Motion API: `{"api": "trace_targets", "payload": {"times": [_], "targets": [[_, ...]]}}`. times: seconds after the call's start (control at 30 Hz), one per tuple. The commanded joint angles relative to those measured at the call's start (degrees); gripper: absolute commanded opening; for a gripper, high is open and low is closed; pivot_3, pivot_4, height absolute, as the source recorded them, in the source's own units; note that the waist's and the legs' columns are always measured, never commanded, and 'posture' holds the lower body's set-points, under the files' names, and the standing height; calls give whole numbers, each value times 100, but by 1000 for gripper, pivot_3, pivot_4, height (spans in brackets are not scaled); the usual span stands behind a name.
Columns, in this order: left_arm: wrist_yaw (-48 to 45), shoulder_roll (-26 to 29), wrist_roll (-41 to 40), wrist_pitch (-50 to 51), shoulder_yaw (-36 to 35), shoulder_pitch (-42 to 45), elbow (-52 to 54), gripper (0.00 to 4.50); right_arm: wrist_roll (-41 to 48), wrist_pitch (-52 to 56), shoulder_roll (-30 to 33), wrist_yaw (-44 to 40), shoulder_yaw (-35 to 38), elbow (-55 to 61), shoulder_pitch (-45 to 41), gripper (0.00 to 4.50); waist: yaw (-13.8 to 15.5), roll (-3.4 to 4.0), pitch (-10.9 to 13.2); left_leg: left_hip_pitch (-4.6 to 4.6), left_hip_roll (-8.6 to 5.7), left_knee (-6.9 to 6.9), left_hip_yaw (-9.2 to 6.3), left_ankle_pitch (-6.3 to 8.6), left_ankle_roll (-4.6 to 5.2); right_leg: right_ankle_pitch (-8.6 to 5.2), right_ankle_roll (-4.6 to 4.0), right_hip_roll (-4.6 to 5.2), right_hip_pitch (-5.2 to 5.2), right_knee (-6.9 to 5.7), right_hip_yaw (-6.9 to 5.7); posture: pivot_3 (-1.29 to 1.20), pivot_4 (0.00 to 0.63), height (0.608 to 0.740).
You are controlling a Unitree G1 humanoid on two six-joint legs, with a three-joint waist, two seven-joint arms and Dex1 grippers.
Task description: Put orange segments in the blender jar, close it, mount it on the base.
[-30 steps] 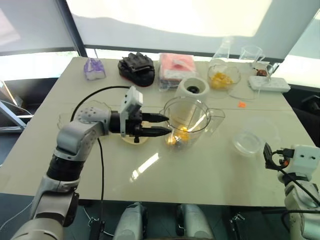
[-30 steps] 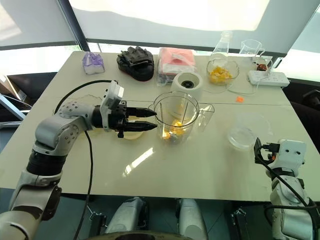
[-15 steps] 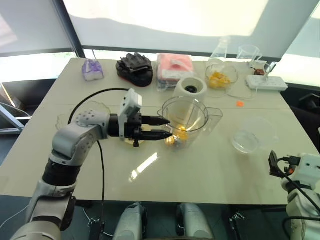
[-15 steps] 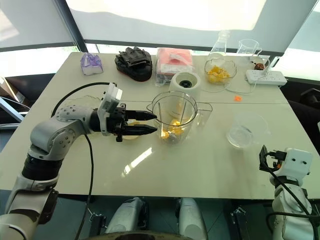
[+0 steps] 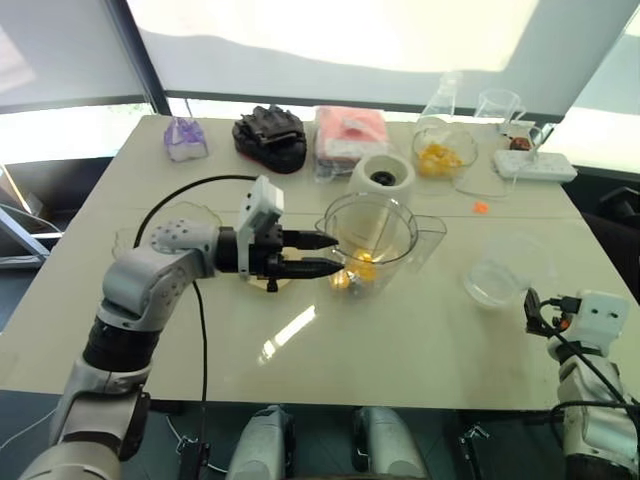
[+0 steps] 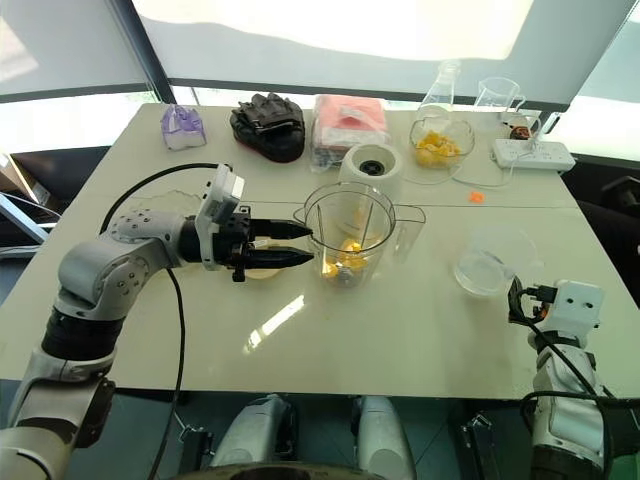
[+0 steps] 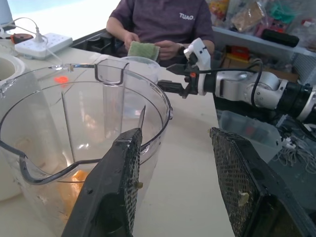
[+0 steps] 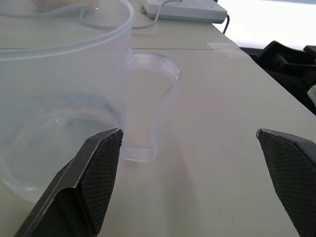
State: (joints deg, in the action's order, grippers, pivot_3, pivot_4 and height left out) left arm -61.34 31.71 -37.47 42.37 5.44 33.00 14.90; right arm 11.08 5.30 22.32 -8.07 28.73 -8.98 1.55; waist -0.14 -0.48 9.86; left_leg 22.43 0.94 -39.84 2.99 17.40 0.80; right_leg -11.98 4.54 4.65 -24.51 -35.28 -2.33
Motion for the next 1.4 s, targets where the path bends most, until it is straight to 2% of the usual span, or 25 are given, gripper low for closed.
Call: {"api": "trace_targets", "payload": {"times": [0.03, 0.53, 0.63, 0.67, 0.8, 0.87, 1.0, 1.13, 1.3, 1.4], "targets": [[50, 44, -116, 11, -108, 10, 237, 2268, -118, -359, 181, 12, -34, -405, -278, 4500, -47, 0, 0, 0, 0, 1, 0, 0, 0, 0, 0, 0, 0, 0, 0, 0, 150, 740], [205, 196, -179, 41, -117, -83, 391, 2268, -331, -1810, 648, -110, -286, -3027, -1522, 4500, -98, 1, 6, -4, -3, 8, 8, 0, 0, 1, 1, -4, -1, 4, 10, 0, 150, 740], [213, 228, -185, 61, -138, -87, 406, 2340, -306, -2024, 683, -128, -324, -3241, -1646, 3663, -92, 0, 6, -4, -4, 8, 8, 0, 0, 1, 1, -5, -1, 4, 10, 0, 150, 740], [220, 236, -189, 72, -145, -91, 419, 2340, -306, -2064, 692, -123, -336, -3262, -1660, 3213, -90, 0, 7, -4, -4, 9, 8, 0, 0, 1, 1, -5, -1, 4, 10, 0, 150, 740], [228, 253, -202, 84, -166, -98, 428, 2340, -268, -2147, 670, -104, -391, -3193, -1629, 941, -60, 3, 8, -4, -4, 14, 7, -1, 0, 0, 3, -4, -1, 5, 10, 0, 150, 740], [234, 257, -215, 86, -175, -99, 423, 2340, -249, -2180, 668, -112, -420, -3176, -1610, 50, -61, 4, 9, -3, -4, 15, 7, 0, 0, 0, 3, -3, -1, 9, 10, 0, 150, 740], [268, 260, -295, 115, -295, -49, 357, 2340, -211, -2185, 691, -110, -437, -3004, -1575, 50, -74, 4, 10, -3, -4, 15, 10, 0, 0, 0, 3, -2, 0, 12, 14, 0, 150, 740], [278, 358, -419, 133, -560, 87, 168, 2340, -129, -1997, 773, -7, -332, -2224, -1534, 50, -72, 12, 15, -3, -3, 17, 7, -1, 0, 0, 3, -3, -2, 10, 13, 0, 150, 740], [229, 468, -429, 95, -746, 303, -187, 2340, 13, -1377, 1033, 83, -225, -1142, -1766, 50, -84, 40, 35, -3, -4, 18, 12, -1, 0, 0, 5, -3, -4, 9, 15, 0, 150, 740], [136, 569, -240, -77, -724, 383, -458, 2340, 61, -803, 1335, 14, -325, -566, -2184, 50, -93, 43, 41, -3, -5, 23, 13, -1, 0, 0, 6, -4, -7, 9, 16, 0, 150, 740]]}}
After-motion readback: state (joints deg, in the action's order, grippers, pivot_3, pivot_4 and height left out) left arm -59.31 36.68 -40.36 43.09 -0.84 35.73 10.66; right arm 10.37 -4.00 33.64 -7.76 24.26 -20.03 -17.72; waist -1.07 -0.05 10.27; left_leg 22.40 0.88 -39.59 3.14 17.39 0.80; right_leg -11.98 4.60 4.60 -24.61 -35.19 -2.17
